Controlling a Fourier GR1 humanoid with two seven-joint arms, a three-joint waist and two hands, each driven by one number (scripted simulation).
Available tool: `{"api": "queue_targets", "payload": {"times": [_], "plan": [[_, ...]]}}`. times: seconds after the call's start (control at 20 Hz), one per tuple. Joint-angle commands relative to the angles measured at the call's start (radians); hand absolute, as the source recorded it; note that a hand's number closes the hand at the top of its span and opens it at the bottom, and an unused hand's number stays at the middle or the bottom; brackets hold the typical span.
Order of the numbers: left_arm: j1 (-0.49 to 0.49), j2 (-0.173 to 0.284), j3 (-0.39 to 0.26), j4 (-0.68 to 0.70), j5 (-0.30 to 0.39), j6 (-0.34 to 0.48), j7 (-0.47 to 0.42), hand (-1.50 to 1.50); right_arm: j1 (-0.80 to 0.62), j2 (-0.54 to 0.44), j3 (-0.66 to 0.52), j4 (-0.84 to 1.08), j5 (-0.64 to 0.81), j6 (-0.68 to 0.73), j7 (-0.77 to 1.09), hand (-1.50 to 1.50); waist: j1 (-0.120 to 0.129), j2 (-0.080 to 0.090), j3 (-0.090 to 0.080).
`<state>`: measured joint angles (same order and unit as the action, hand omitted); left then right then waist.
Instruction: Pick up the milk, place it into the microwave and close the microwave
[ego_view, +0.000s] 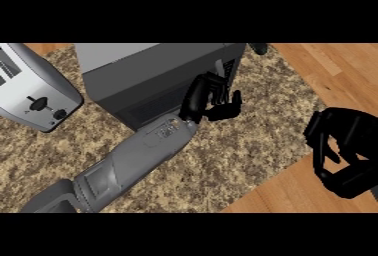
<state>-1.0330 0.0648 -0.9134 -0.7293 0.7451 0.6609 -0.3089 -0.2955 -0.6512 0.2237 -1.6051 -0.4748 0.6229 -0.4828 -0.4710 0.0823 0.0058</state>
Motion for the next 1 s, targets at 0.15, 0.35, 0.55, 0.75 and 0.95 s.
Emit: {"api": "queue_targets", "payload": {"times": [0.15,0.35,0.55,0.75,0.95], "plan": [[-0.090,-0.061,0.000,0.021,0.004,0.000,-0.011,1.50,0.006,-0.004,0.025,-0.052,-0.012,0.046,-0.021,1.50,-0.033,0.009,0.001],[-0.058,-0.061,0.111,0.035,0.060,0.137,-0.046,1.50,0.025,-0.005,0.021,-0.075,-0.029,0.031,-0.011,1.50,0.005,-0.003,-0.006],[0.021,-0.063,0.162,-0.013,0.212,0.007,0.081,1.50,0.059,-0.034,0.124,-0.111,-0.011,0.091,0.058,1.50,0.021,0.038,-0.017],[0.051,-0.065,0.272,-0.038,0.310,-0.040,0.030,1.50,0.112,-0.002,0.173,-0.141,-0.025,0.070,0.076,1.50,0.064,0.029,-0.017],[0.077,-0.065,0.281,-0.014,0.366,-0.117,0.019,1.50,0.154,0.015,0.187,-0.189,-0.031,0.032,0.085,1.50,0.077,0.019,-0.015]]}}
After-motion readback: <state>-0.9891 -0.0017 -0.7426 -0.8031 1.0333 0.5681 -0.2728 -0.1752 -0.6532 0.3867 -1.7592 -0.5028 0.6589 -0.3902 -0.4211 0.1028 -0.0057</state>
